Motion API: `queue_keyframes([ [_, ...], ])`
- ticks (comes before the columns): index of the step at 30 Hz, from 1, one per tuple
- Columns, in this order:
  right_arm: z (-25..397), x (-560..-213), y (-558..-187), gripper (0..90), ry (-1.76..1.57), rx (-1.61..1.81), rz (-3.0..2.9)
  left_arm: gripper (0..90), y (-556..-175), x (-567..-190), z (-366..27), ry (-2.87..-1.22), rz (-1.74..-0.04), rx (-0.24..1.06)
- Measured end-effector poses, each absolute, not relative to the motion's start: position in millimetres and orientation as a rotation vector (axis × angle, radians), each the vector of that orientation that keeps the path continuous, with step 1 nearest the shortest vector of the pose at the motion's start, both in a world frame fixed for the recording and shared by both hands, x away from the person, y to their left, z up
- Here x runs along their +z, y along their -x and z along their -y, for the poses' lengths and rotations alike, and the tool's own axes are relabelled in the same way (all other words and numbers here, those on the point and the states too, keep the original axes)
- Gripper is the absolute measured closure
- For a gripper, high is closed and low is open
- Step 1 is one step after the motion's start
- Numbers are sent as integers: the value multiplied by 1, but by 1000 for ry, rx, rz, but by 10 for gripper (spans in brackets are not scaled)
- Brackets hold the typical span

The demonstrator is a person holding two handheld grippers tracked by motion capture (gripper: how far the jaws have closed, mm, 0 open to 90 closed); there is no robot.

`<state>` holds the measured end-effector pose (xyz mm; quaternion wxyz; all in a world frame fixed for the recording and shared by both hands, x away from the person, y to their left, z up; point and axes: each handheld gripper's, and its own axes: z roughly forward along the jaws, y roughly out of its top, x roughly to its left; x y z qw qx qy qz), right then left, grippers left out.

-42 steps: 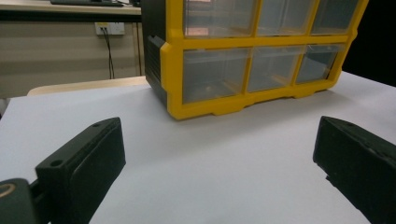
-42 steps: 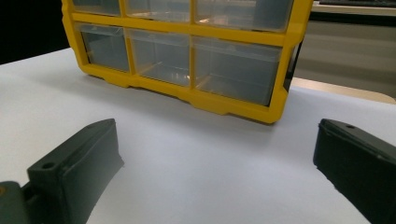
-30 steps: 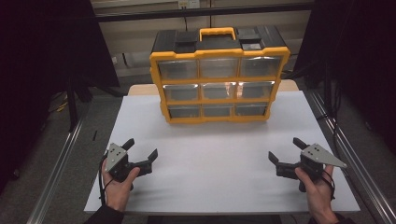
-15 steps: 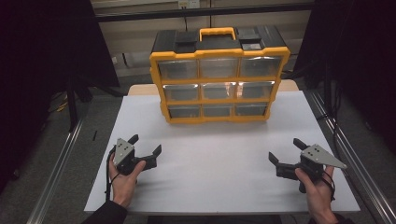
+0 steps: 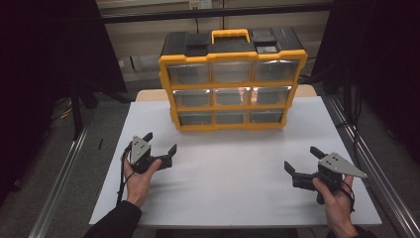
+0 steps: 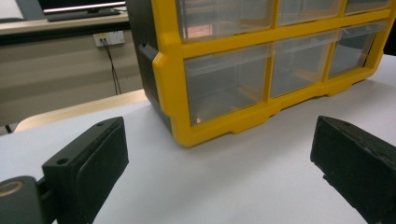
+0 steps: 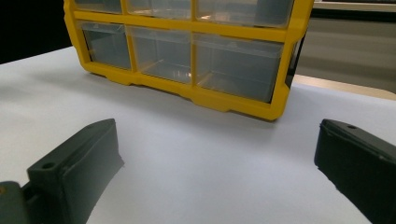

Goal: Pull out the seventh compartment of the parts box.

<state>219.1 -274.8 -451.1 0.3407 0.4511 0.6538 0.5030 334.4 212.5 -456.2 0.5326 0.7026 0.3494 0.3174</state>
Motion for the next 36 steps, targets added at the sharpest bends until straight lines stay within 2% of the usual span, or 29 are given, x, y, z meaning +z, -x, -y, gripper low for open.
queue_keyframes([
  [6,275,-451,-220,0,-1171,1304,-1704,46,-344,-455,-209,-1694,-809,746],
  [7,275,-451,-220,0,-1174,1304,-1704,47,-346,-454,-207,-1697,-786,784],
  [13,274,-452,-222,0,-1164,1319,-1718,46,-355,-452,-197,-1722,-781,791],
  [14,274,-452,-222,0,-1166,1321,-1712,45,-357,-451,-198,-1775,-754,800],
  [21,274,-452,-222,0,-1169,1316,-1715,30,-365,-453,-183,-1819,-637,829],
  [36,272,-450,-222,0,-1157,1301,-1720,36,-376,-454,-172,-1920,-413,1121],
])
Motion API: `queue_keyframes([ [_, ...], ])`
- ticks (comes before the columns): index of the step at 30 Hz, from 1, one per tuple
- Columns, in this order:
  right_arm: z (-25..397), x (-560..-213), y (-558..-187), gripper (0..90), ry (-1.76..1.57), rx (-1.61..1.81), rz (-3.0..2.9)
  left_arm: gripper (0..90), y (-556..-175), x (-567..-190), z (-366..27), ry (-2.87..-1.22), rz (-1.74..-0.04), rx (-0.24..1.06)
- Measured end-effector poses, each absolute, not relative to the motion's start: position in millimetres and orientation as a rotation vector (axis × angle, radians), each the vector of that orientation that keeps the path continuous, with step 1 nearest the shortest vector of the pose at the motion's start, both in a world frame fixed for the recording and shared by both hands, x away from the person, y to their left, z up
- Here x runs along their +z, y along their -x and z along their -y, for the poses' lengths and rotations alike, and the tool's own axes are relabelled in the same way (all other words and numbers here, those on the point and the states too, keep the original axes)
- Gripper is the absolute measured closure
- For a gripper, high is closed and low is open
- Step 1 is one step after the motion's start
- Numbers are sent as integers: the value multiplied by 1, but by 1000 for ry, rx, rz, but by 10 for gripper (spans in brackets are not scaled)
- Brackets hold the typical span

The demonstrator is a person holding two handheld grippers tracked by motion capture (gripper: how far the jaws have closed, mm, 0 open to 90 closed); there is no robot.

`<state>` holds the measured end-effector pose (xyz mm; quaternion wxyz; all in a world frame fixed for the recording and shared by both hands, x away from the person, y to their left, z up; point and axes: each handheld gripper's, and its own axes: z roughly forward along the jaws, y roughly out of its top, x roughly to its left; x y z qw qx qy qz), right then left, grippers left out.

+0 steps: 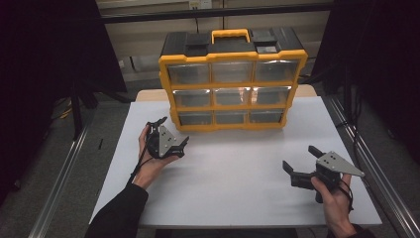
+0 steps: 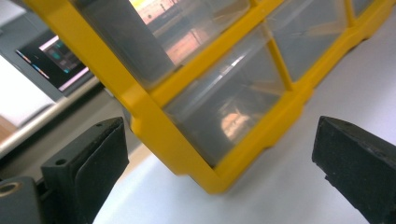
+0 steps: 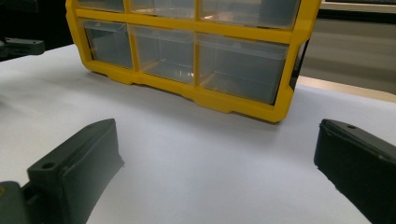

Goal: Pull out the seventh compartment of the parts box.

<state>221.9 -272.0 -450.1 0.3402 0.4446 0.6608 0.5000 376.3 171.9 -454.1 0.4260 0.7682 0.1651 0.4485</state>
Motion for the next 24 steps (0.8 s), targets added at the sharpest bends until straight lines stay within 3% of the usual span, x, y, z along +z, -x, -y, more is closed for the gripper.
queue_keyframes([
  [13,274,-450,-217,0,-1160,1302,-1709,65,-383,-457,-150,-1997,-168,1335],
  [22,274,-450,-218,0,-1170,1300,-1715,108,-390,-459,-141,-1987,-55,1406],
  [24,274,-450,-218,0,-1168,1300,-1713,109,-393,-455,-142,-2005,34,1499],
])
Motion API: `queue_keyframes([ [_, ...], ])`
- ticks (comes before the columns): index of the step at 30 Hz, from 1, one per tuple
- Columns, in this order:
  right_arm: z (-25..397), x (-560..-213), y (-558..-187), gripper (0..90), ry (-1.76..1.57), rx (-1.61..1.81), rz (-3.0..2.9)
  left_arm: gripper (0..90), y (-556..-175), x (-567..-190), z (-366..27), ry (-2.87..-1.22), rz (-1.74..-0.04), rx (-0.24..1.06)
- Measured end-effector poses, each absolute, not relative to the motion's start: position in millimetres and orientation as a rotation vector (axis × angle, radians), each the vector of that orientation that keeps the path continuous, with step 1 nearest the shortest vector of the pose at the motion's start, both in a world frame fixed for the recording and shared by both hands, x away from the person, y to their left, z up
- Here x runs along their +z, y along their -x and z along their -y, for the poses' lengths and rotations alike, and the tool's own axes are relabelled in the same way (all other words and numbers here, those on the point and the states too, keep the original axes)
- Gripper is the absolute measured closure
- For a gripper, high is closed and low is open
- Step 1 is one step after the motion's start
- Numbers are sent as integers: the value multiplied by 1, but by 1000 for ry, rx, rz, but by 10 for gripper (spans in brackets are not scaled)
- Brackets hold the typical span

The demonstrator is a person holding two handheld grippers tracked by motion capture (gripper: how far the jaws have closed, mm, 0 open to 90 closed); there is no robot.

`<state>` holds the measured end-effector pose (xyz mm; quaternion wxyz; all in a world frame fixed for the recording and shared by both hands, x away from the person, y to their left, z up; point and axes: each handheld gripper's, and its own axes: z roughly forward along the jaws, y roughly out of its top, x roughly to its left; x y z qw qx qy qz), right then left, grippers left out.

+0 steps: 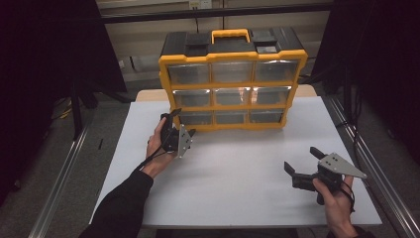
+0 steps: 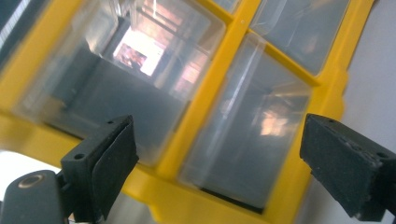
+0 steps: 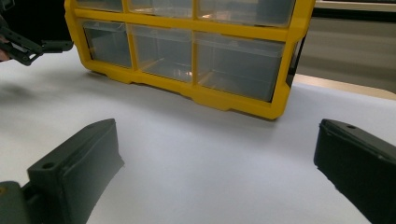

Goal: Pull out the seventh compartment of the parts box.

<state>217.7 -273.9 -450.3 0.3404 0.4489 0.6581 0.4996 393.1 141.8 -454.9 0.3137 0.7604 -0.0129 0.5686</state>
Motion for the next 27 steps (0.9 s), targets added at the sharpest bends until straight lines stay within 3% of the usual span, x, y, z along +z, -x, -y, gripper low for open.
queue_keyframes([
  [5,274,-451,-218,0,-1168,1297,-1721,112,-399,-457,-145,-2010,-24,1538],
  [13,273,-451,-218,0,-1169,1299,-1725,163,-399,-463,-148,-2028,51,1697],
  [15,274,-451,-218,0,-1168,1299,-1723,217,-397,-467,-146,-2027,123,1792],
  [23,274,-451,-217,0,-1163,1297,-1724,367,-396,-481,-139,-2080,239,1867],
  [27,274,-451,-217,0,-1164,1297,-1724,448,-395,-476,-140,-2213,291,1942],
])
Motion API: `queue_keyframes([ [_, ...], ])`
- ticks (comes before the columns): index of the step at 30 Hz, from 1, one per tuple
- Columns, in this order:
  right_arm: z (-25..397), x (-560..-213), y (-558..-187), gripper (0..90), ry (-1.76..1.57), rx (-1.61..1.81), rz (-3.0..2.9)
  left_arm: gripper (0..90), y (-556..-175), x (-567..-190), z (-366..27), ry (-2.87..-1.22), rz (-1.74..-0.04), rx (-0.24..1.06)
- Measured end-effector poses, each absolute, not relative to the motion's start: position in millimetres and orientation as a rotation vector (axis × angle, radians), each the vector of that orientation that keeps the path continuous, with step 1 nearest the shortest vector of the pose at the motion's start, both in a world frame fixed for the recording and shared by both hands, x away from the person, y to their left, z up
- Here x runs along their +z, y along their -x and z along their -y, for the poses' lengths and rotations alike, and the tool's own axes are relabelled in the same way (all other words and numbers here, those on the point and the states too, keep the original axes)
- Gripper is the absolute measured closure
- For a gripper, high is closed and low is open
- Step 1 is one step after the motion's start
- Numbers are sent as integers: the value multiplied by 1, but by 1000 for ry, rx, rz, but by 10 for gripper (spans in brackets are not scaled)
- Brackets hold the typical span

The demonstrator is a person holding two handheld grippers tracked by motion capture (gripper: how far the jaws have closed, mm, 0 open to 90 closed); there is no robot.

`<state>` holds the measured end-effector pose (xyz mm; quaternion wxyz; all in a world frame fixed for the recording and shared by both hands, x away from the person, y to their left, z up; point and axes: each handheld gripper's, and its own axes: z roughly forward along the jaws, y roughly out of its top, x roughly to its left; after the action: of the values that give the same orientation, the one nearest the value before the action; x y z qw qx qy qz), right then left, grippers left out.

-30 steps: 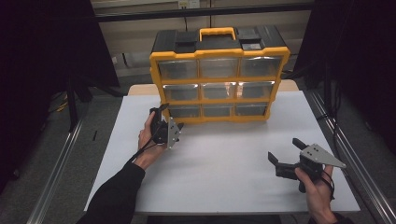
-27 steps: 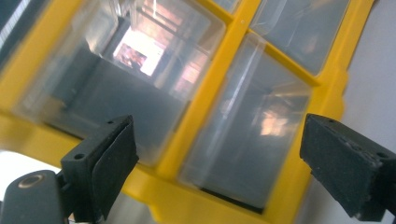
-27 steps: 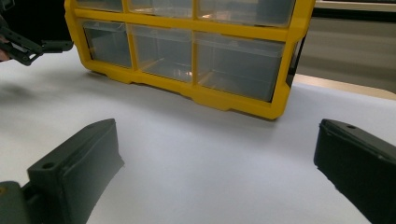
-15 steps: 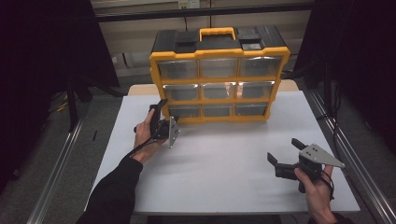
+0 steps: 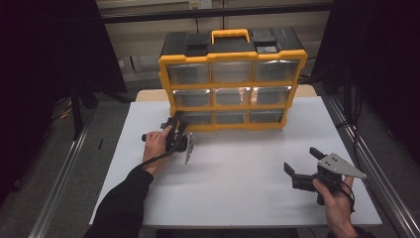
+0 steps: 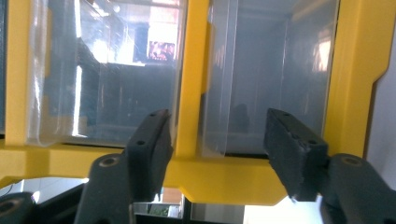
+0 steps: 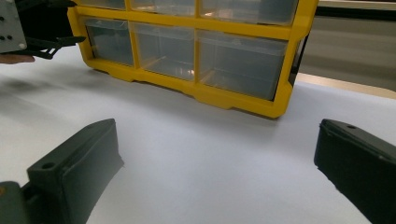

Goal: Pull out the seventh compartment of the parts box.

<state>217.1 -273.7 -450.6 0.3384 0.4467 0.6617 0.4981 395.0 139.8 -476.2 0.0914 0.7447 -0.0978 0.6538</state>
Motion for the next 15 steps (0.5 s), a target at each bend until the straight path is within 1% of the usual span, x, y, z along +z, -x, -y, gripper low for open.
queue_keyframes([
  [2,274,-451,-217,0,-1164,1298,-1724,456,-397,-475,-139,-2245,324,1932],
  [3,273,-451,-217,0,-1170,1299,-1725,469,-398,-476,-139,-2264,317,1901],
  [5,274,-451,-217,0,-1167,1299,-1725,475,-398,-476,-139,-2272,333,1926],
  [6,273,-451,-217,0,-1167,1299,-1725,518,-400,-476,-139,-2281,335,1893],
  [8,273,-451,-217,0,-1165,1299,-1726,513,-401,-476,-138,-2286,356,1915],
  [9,273,-451,-217,0,-1165,1298,-1726,505,-401,-478,-139,-2241,323,1925],
  [10,273,-451,-217,0,-1165,1299,-1727,486,-406,-483,-140,-2166,340,1914],
  [11,273,-451,-217,0,-1167,1299,-1725,488,-401,-478,-138,-2296,308,1927],
  [12,274,-451,-217,0,-1165,1299,-1726,499,-402,-478,-137,-2282,357,1918],
  [13,274,-451,-217,0,-1166,1298,-1725,528,-402,-479,-137,-2285,339,1912],
  [14,274,-451,-217,0,-1166,1299,-1725,533,-402,-479,-137,-2279,323,1937],
  [15,274,-451,-217,0,-1165,1299,-1726,550,-403,-482,-139,-2236,246,1915],
])
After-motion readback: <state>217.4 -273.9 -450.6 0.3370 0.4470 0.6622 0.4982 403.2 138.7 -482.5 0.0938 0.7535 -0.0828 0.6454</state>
